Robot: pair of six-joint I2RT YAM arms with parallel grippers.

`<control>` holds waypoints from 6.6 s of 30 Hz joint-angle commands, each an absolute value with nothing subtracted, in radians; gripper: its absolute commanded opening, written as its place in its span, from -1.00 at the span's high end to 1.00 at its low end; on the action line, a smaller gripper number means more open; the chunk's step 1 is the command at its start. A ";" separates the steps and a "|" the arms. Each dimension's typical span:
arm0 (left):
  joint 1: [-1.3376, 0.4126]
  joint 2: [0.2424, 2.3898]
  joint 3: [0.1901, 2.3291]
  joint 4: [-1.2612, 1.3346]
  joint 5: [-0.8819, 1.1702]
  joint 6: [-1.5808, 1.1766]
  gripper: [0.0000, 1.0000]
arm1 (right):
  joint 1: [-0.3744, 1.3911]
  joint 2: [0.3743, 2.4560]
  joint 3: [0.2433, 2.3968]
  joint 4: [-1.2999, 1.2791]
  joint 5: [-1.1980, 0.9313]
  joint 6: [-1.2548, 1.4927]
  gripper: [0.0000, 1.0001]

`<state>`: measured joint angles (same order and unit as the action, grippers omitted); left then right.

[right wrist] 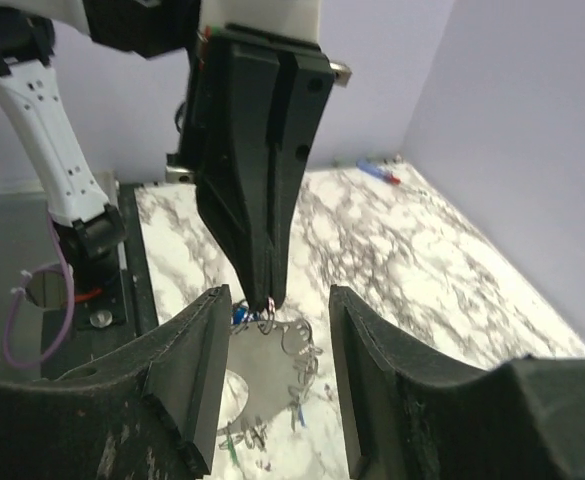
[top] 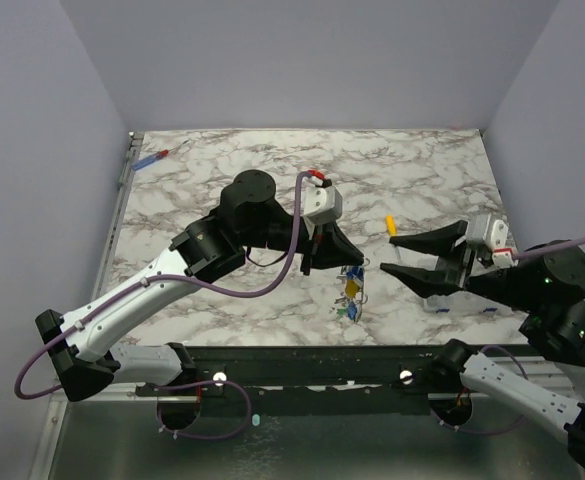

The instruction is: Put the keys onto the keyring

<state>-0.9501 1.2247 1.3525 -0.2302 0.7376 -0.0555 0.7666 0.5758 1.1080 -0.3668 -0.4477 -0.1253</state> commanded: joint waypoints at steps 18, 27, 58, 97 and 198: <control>-0.948 1.181 1.288 -0.331 0.620 0.117 1.00 | 0.769 0.849 1.305 -0.793 -0.438 -0.225 -0.14; -0.948 1.111 1.220 -0.331 0.599 0.162 1.00 | 0.769 0.878 1.311 -0.806 -0.438 -0.263 -0.11; -0.949 1.087 1.204 -0.321 0.635 0.161 1.00 | 0.770 0.955 1.296 -0.753 -0.639 -0.260 0.33; -0.949 1.100 1.212 -0.305 0.615 0.163 1.00 | 0.771 1.047 1.266 -0.713 -0.644 -0.266 0.46; -0.945 1.174 1.387 -0.203 0.916 0.120 0.19 | 0.770 0.523 0.851 0.005 -0.645 -0.146 0.99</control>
